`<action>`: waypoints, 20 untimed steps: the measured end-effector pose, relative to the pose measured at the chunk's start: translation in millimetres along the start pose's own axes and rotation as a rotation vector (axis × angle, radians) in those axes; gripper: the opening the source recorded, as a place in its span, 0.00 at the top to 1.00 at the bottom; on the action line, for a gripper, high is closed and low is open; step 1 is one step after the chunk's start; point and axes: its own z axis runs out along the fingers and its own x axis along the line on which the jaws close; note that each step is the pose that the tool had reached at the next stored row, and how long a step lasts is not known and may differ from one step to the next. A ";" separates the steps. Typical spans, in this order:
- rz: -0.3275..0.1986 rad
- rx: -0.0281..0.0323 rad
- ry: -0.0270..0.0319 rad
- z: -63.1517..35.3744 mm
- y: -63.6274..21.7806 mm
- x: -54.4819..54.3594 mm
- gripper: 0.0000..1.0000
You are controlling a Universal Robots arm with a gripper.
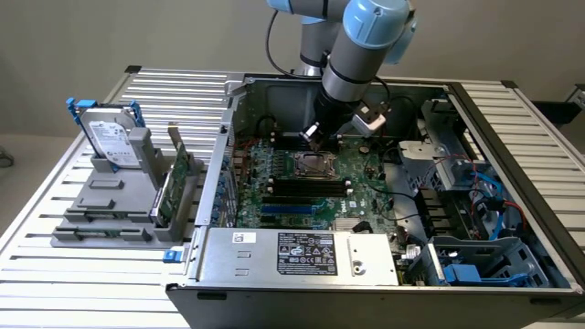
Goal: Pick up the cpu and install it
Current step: 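Install the first cpu locking lever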
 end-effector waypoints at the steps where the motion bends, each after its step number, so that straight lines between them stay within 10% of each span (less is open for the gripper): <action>1: 0.000 0.0001 0.0001 -0.4 -0.1 0.0 0.89; 20: 0.000 0.0000 -0.0002 -2.8 -0.9 2.2 0.89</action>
